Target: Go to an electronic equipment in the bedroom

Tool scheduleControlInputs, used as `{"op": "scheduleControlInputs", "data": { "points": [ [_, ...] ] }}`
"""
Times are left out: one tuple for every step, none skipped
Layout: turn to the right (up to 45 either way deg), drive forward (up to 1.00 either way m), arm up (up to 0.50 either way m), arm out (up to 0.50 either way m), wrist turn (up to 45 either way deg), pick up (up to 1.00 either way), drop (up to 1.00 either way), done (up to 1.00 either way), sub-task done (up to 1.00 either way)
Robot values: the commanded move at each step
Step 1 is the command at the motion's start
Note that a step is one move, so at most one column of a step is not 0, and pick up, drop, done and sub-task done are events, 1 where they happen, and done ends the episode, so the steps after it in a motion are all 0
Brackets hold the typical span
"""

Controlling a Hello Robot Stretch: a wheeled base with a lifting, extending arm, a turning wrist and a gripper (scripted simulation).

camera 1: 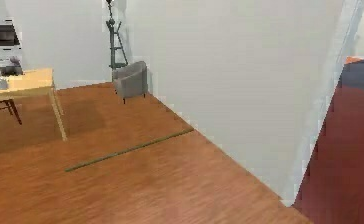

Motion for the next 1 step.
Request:
{"op": "scheduleControlInputs", "data": {
  "points": [
    [0.0, 0.35, 0.0, 0.0, 0.0, 0.0, 0.0, 0.0, 0.0]
  ]
}}
